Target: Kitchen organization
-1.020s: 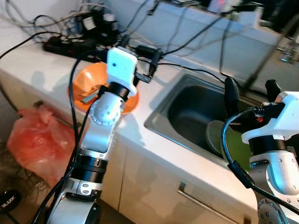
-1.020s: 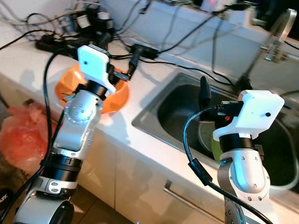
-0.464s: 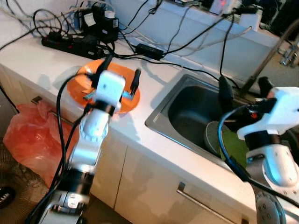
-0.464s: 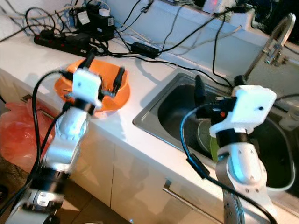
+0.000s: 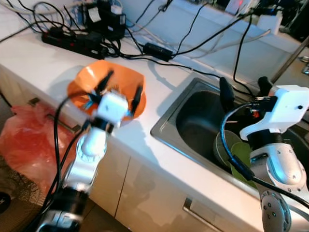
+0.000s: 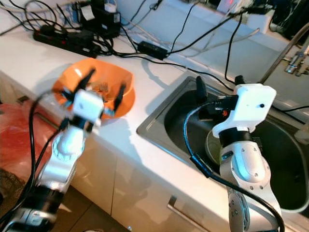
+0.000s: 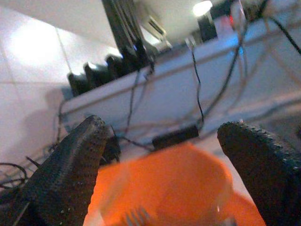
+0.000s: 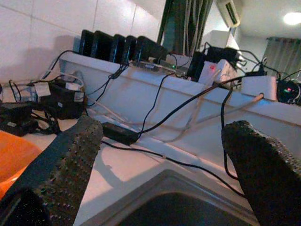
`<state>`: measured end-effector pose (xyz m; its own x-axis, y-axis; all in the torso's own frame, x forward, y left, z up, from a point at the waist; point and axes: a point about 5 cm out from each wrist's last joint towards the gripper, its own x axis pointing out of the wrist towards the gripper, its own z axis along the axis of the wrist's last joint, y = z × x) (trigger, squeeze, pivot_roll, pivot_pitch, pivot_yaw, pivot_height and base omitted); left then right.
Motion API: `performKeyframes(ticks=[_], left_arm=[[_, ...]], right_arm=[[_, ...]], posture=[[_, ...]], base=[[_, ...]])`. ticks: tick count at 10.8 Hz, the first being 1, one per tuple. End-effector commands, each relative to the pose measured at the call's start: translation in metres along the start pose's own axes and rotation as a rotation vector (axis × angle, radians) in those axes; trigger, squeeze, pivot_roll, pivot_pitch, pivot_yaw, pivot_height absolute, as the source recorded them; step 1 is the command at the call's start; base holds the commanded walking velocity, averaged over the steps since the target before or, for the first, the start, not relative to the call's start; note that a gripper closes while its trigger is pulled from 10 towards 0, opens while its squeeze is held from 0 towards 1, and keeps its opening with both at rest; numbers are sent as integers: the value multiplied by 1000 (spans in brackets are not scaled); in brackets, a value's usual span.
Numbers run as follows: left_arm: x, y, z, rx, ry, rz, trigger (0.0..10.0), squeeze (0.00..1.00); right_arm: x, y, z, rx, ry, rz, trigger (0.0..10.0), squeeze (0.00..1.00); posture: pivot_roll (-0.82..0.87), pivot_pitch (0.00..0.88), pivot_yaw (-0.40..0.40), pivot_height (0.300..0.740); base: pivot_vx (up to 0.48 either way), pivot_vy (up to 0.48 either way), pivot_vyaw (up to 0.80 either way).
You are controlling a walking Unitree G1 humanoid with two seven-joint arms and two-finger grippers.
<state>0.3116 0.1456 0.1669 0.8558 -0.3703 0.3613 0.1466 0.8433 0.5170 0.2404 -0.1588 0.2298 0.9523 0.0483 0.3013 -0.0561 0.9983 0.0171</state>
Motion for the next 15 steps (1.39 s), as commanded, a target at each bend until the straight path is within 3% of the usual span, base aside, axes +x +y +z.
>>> performKeyframes(ticks=[1,4,7,8,9,15], left_arm=[[-4,-5,-3,10,9,-40,10000,0],[-14,-4,-11,11,48,-37,10000,0],[-7,-5,-7,14,34,-39,10000,0],[-4,-6,-6,3,24,-39,6000,0],[-1,-8,-4,-25,10,-41,0,0],[-5,-12,-11,-71,50,-41,0,0]], right_arm=[[0,-9,-1,-18,5,-23,10000,0],[1,-8,-5,-14,18,-10,10000,0],[1,-9,-5,-17,16,-9,10000,0],[1,-9,-5,-19,15,-11,10000,0],[1,-10,-5,-21,12,-16,10000,0],[0,-10,-5,-20,14,-17,10000,0]], posture=[[243,10,-226,740],[256,19,-235,740],[256,11,-233,740],[252,6,-231,740],[251,3,-230,740],[246,4,-232,740]], base=[[0,0,0],[0,0,0],[0,0,0],[0,0,0],[0,0,0],[0,0,0]])
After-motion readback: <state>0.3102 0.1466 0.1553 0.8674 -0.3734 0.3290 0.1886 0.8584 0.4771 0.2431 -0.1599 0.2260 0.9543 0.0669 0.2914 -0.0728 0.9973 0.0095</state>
